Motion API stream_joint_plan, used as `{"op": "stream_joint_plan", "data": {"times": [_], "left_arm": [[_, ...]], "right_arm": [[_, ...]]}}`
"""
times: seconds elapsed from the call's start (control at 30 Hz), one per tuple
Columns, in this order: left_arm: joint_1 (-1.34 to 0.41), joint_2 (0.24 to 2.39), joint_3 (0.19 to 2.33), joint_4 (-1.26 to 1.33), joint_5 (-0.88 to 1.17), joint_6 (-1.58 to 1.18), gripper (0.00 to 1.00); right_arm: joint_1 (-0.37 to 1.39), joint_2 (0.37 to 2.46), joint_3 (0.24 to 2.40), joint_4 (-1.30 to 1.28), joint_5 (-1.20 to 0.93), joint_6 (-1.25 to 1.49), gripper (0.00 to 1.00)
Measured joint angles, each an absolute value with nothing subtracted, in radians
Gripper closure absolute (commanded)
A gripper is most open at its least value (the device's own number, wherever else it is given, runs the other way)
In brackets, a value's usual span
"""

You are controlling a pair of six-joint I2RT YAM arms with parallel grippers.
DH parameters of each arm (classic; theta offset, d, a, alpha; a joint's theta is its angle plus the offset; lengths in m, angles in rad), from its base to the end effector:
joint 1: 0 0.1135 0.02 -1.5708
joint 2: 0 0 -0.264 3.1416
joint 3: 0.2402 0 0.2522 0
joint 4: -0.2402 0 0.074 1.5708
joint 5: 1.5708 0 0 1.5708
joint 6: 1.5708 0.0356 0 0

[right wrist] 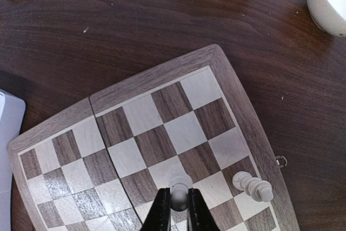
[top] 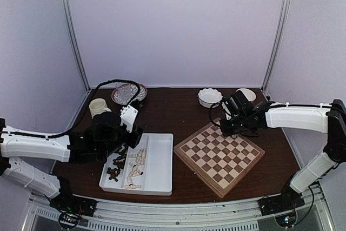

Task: Set up the chess pieces on the board
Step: Place the pawn at e2.

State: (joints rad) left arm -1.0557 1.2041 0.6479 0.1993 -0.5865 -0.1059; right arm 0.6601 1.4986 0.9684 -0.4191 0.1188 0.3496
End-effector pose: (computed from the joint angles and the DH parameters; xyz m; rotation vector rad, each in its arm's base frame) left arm 0.1463 -0.2185 0.2454 0.4963 1.8058 -0.2356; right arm 0.2445 0.1845 0.2158 -0.3434 2.5069 0.2613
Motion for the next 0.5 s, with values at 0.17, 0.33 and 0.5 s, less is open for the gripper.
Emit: {"op": "stream_joint_plan", "data": {"times": [0.17, 0.33, 0.5], "left_arm": [[-1.056, 1.211, 0.648, 0.181, -0.585, -0.108, 0.47], [-1.056, 1.213, 0.648, 0.178, -0.583, -0.109, 0.47], [-1.056, 1.214, 0.648, 0.177, -0.581, -0.111, 0.47]], "right_arm": [[0.636, 1.503, 0.937, -0.420, 0.133, 0.367, 0.94], [0.628, 1.504, 0.918, -0.426, 0.144, 0.372, 0.94], [0.622, 1.511, 0.910, -0.421, 0.154, 0.375, 0.93]]}}
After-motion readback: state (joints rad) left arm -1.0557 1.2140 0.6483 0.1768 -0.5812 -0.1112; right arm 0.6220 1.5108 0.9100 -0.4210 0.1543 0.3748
